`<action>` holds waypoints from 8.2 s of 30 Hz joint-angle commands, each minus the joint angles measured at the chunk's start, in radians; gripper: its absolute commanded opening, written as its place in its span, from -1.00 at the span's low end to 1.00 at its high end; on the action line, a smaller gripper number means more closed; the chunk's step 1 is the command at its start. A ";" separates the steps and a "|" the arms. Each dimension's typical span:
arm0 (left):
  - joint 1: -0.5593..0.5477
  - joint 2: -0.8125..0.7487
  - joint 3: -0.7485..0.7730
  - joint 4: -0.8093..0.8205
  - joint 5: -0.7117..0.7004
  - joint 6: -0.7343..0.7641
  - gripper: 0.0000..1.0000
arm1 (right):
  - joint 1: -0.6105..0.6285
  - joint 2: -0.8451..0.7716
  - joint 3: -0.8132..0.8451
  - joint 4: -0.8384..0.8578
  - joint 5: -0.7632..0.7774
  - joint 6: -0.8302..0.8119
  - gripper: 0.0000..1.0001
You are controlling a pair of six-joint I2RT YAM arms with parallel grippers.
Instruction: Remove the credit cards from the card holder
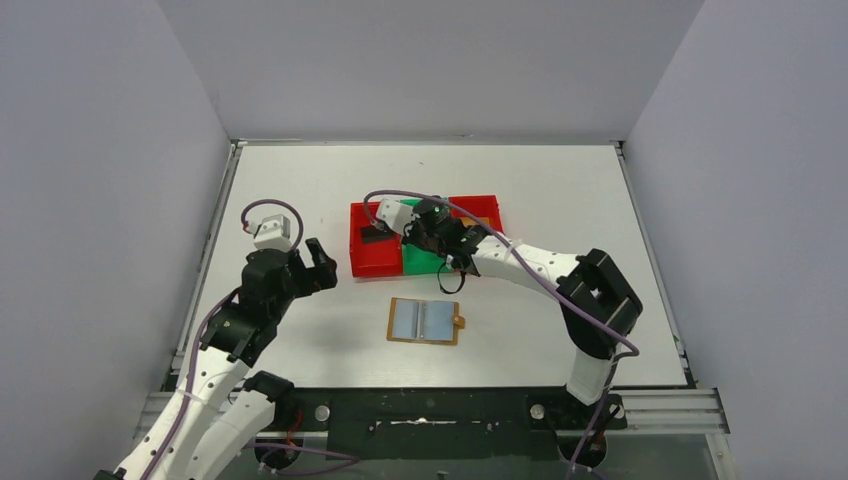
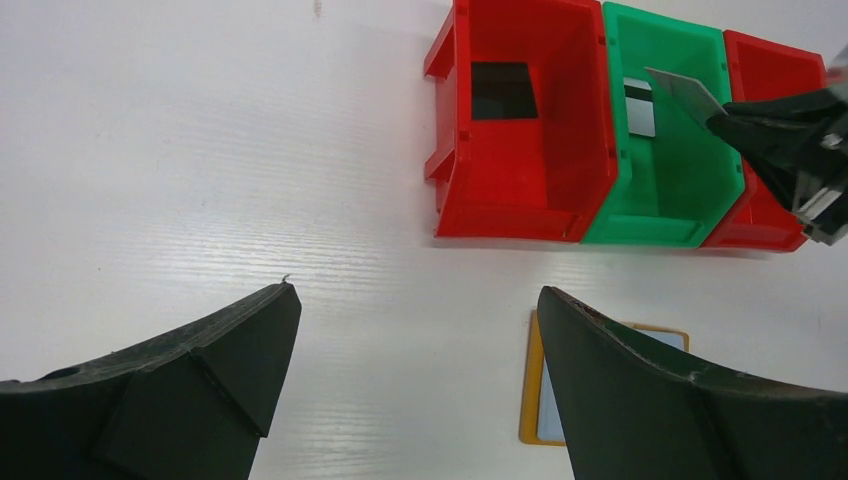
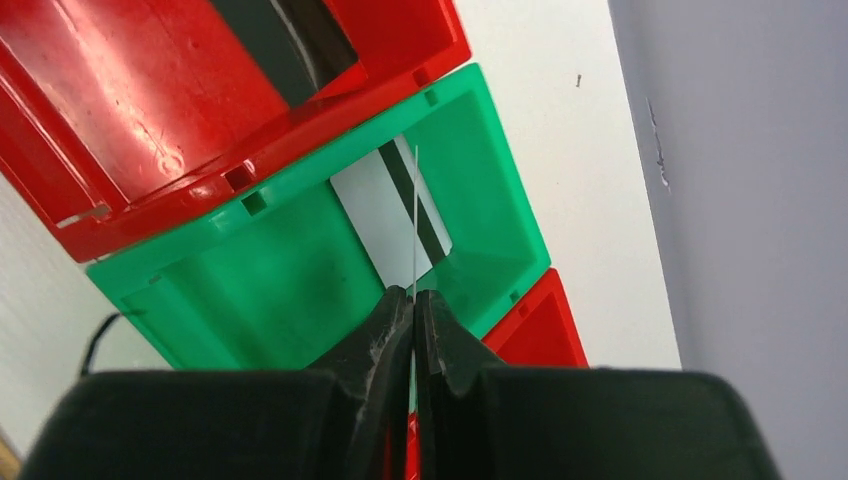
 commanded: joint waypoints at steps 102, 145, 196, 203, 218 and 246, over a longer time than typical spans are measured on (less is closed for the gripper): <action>0.048 0.035 -0.011 0.059 0.040 0.021 0.83 | -0.085 0.375 0.361 -0.323 0.192 1.125 -0.93; 0.066 0.026 -0.007 0.051 0.028 0.011 0.84 | 0.350 -0.016 -0.062 -0.300 0.424 1.625 0.23; 0.074 0.049 -0.015 0.062 0.061 0.016 0.84 | 0.401 0.003 -0.129 -0.228 0.333 1.692 -0.58; 0.074 0.052 -0.016 0.062 0.065 0.016 0.84 | 0.378 -0.122 -0.285 -0.021 0.275 1.707 -0.58; 0.076 0.069 -0.014 0.060 0.069 0.015 0.84 | 0.318 -0.261 -0.498 0.012 0.270 1.889 -0.47; 0.077 0.063 -0.017 0.063 0.070 0.015 0.84 | 0.429 -0.350 -0.321 -0.584 0.612 2.096 -0.22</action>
